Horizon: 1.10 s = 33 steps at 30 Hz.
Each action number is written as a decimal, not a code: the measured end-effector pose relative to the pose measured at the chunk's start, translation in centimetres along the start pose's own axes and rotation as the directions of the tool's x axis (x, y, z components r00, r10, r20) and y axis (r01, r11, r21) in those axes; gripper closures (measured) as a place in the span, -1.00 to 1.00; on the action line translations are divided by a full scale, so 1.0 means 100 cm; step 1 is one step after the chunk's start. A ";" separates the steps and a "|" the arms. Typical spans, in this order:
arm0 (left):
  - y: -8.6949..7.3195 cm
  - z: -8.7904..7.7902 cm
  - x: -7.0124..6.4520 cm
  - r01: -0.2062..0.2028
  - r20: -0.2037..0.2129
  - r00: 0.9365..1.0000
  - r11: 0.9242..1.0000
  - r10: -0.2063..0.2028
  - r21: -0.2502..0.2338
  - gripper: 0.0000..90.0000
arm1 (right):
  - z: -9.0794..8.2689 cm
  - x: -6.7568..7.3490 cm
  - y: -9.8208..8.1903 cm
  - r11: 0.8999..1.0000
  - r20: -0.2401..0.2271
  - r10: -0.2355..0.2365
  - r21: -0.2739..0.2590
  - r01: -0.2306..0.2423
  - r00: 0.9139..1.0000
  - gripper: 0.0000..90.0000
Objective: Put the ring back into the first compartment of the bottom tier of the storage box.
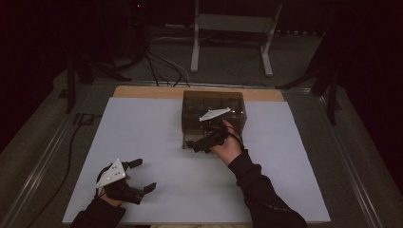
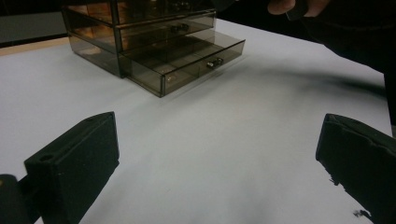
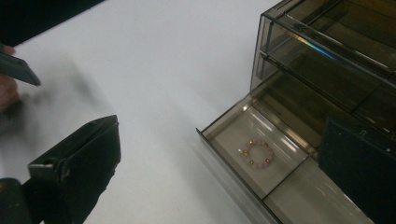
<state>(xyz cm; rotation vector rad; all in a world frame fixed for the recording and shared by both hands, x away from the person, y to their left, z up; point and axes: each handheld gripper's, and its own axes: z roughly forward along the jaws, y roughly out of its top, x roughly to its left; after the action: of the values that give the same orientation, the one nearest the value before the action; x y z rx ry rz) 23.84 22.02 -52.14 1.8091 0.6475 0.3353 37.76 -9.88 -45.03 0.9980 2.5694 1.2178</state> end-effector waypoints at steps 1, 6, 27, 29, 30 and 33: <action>0.000 0.000 0.000 -0.003 -0.002 1.000 1.000 0.003 0.001 -0.99 | -0.003 -0.002 -0.002 1.000 -0.017 0.009 -0.017 -0.010 1.000 -1.00; -0.001 -0.001 0.001 -0.004 0.001 1.000 1.000 0.004 0.004 -0.99 | -0.013 -0.008 -0.007 0.999 -0.016 0.007 -0.052 -0.007 1.000 -1.00; 0.000 0.001 0.000 -0.005 0.008 1.000 1.000 0.005 0.001 -0.99 | -0.052 -0.014 -0.053 0.994 -0.004 -0.026 -0.104 0.025 1.000 -1.00; 0.000 0.001 0.000 -0.006 0.007 1.000 1.000 0.006 -0.001 -0.99 | -0.055 -0.014 -0.059 0.993 0.001 -0.027 -0.113 0.027 1.000 -1.00; 0.001 0.000 0.000 -0.006 0.007 1.000 1.000 0.006 0.000 -0.99 | -0.056 -0.015 -0.062 0.993 0.007 -0.026 -0.116 0.027 1.000 -1.00; 0.000 0.001 0.000 -0.007 0.006 1.000 1.000 0.007 0.002 -0.99 | -0.059 -0.017 -0.071 0.993 0.018 -0.024 -0.115 0.026 1.000 -1.00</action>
<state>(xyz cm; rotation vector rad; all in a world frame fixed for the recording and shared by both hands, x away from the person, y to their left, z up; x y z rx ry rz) 23.86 21.95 -52.11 1.8137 0.6379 0.3335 33.25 -17.93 -46.56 0.9460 2.4589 1.3288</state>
